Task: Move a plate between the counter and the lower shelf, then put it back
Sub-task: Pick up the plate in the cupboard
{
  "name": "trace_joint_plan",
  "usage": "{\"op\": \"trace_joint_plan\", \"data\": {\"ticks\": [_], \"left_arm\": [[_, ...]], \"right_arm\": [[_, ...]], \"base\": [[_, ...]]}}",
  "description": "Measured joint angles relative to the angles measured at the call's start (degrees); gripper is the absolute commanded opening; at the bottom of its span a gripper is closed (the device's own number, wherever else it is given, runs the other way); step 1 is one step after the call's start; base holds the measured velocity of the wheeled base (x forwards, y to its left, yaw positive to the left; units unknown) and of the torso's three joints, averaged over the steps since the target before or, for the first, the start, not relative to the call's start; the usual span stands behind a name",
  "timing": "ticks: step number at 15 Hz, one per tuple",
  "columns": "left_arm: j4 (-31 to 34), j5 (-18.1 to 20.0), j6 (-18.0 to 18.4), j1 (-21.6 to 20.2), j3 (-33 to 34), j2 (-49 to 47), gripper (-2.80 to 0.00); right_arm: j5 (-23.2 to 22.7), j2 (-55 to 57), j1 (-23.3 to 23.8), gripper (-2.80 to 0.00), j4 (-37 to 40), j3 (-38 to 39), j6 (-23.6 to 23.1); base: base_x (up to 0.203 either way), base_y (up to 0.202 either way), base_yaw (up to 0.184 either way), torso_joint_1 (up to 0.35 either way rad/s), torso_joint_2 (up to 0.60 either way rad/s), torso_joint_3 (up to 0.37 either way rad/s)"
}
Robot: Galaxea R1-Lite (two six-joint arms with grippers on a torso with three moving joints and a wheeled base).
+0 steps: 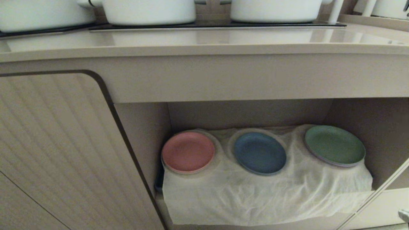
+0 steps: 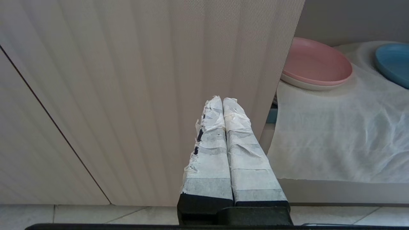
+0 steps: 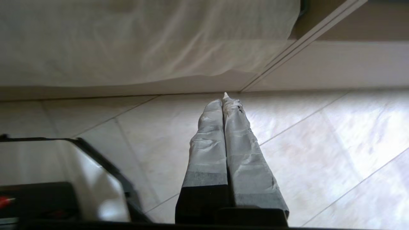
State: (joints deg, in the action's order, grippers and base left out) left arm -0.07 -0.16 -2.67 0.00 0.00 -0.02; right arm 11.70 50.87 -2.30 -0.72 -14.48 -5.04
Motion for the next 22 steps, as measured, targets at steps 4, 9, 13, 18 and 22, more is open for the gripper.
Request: {"op": "trace_joint_plan", "data": {"ticks": [4, 9, 13, 18, 22], "left_arm": [[0.02, 0.00, -0.02, 0.00, 0.00, 0.00, -2.80], [0.00, 0.00, -0.02, 0.00, 0.00, 0.00, -2.80], [0.00, 0.01, -0.02, 0.00, 0.00, 0.00, -2.80], [0.00, 0.00, -0.02, 0.00, 0.00, 0.00, -2.80], [0.00, 0.00, -0.02, 0.00, 0.00, 0.00, -2.80]], "right_arm": [[-5.17, -3.17, 1.64, -2.80, -12.87, 9.55, -5.15], [-10.55, -9.80, 5.11, -2.80, -11.07, 13.93, -5.23], [-10.59, -16.28, 4.83, -2.80, -7.57, 14.43, -5.09], [-11.89, -26.40, 1.45, -2.80, -2.19, 14.48, -4.81], [-13.13, -35.62, 1.32, -2.80, -0.02, 14.48, -2.32]], "base": [[0.000, 0.000, 0.000, 0.000, 0.00, 0.000], [0.000, 0.000, 0.000, 0.000, 0.00, 0.000], [0.000, 0.000, 0.000, 0.000, 0.00, 0.000], [0.000, 0.000, 0.000, 0.000, 0.00, 0.000], [0.000, 0.000, 0.000, 0.000, 0.00, 0.000]]}}
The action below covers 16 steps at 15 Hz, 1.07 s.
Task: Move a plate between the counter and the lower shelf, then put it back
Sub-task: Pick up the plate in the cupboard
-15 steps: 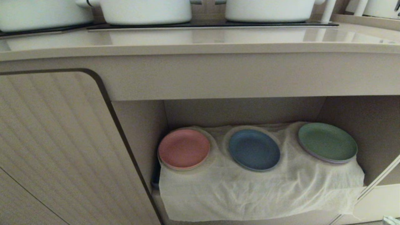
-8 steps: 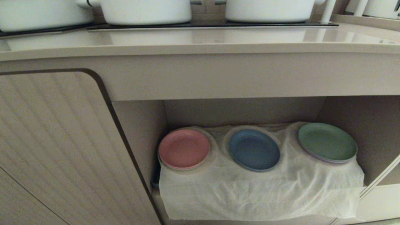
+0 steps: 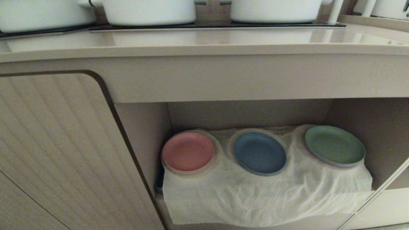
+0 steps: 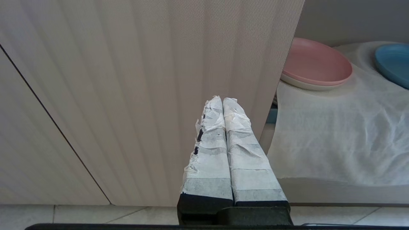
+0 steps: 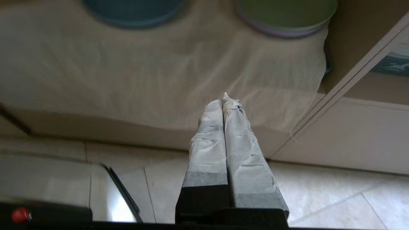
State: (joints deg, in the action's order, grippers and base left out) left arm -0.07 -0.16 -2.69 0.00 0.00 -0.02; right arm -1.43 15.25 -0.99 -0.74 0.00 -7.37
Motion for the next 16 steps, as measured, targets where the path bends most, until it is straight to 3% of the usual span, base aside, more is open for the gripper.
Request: {"op": "trace_joint_plan", "data": {"ticks": [4, 16], "left_arm": [[0.00, 0.01, 0.01, 0.00, 0.00, 0.00, -2.80], [0.00, 0.02, 0.00, 0.00, 0.00, 0.00, -2.80]], "right_arm": [[0.12, -8.79, 0.44, -2.80, 0.90, -0.07, 3.90], [0.13, -15.27, 0.57, -2.80, 0.76, -0.02, 3.99]], "base": [[0.000, 0.000, 0.000, 0.000, 0.00, 0.000], [0.000, 0.000, 0.000, 0.000, 0.00, 0.000]]}}
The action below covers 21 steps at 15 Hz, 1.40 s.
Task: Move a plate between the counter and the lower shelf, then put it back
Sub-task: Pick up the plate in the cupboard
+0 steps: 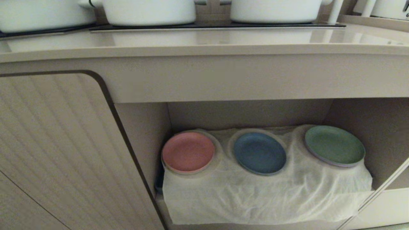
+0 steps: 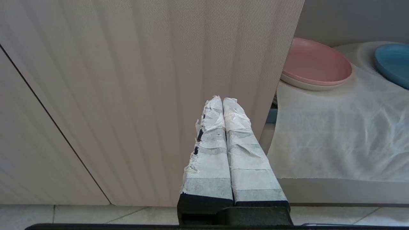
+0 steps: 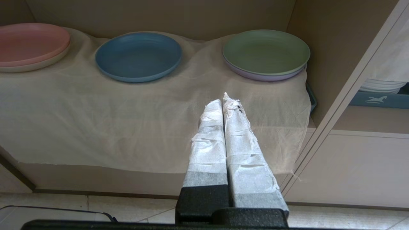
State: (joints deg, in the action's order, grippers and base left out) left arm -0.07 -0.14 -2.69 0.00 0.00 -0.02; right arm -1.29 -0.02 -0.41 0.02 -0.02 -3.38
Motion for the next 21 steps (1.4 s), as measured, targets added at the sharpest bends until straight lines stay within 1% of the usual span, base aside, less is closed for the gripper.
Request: {"op": "trace_joint_plan", "data": {"ticks": [11, 15, 19, 21], "left_arm": [[0.00, -0.02, 0.02, 0.00, 0.00, 0.00, -2.80], [0.00, 0.01, 0.02, 0.00, 0.00, 0.00, -2.80], [-0.02, 0.01, 0.02, 0.00, 0.00, 0.00, -2.80], [0.00, 0.00, 0.00, 0.00, 0.00, 0.00, -2.80]], "right_arm": [[0.00, -0.05, 0.01, -2.80, -0.02, 0.00, 0.13], [0.18, -0.05, 0.06, -2.80, -0.13, 0.00, -2.78], [0.24, -0.05, 0.01, -2.80, 0.62, -0.08, 0.45], [0.28, -0.05, 0.04, -2.80, 1.01, -0.20, 0.55]], "base": [[0.000, 0.000, 0.000, 0.000, 0.00, 0.000], [0.000, 0.000, 0.000, 0.000, 0.00, 0.000], [0.000, 0.000, 0.000, 0.000, 0.00, 0.000], [0.000, 0.000, 0.000, 0.000, 0.00, 0.000]]}}
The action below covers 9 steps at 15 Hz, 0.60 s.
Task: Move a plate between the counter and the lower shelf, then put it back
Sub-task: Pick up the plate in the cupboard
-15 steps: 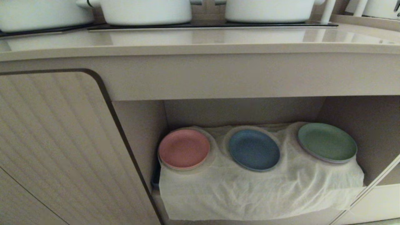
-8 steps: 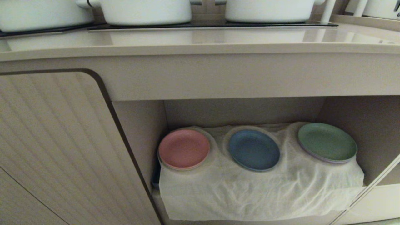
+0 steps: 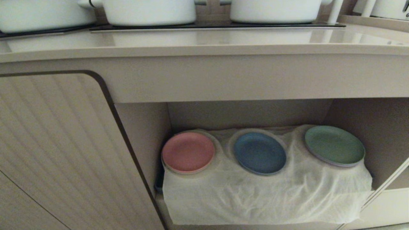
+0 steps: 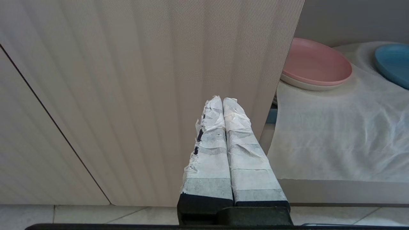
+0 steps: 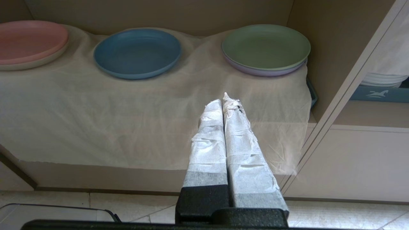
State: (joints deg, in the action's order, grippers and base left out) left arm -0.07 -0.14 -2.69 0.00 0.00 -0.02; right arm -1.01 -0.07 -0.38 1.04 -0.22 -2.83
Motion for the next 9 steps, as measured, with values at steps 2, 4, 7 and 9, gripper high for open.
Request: {"op": "trace_joint_plan", "data": {"ticks": [2, 4, 7, 9], "left_arm": [[0.00, -0.02, 0.00, 0.00, 0.00, 0.00, -2.80], [0.00, -0.02, 0.01, 0.00, 0.00, 0.00, -2.80], [0.00, -0.01, 0.02, 0.00, 0.00, 0.00, -2.80], [0.00, 0.00, 0.02, 0.00, 0.00, 0.00, -2.80]], "right_arm": [[-0.07, 0.07, 0.02, -2.80, 0.35, -0.97, -0.08], [-1.59, 0.86, 0.02, -2.80, 1.60, -2.93, -0.04], [-2.34, 4.14, -0.01, -2.80, 1.91, -6.01, 1.06], [-2.59, 7.19, -0.15, -2.80, 1.46, -7.67, 1.96]], "base": [[0.000, 0.000, 0.000, 0.000, 0.00, 0.000], [0.000, 0.000, 0.000, 0.000, 0.00, 0.000], [0.000, 0.000, 0.000, 0.000, 0.00, 0.000], [0.000, 0.000, 0.000, 0.000, 0.00, 0.000]]}}
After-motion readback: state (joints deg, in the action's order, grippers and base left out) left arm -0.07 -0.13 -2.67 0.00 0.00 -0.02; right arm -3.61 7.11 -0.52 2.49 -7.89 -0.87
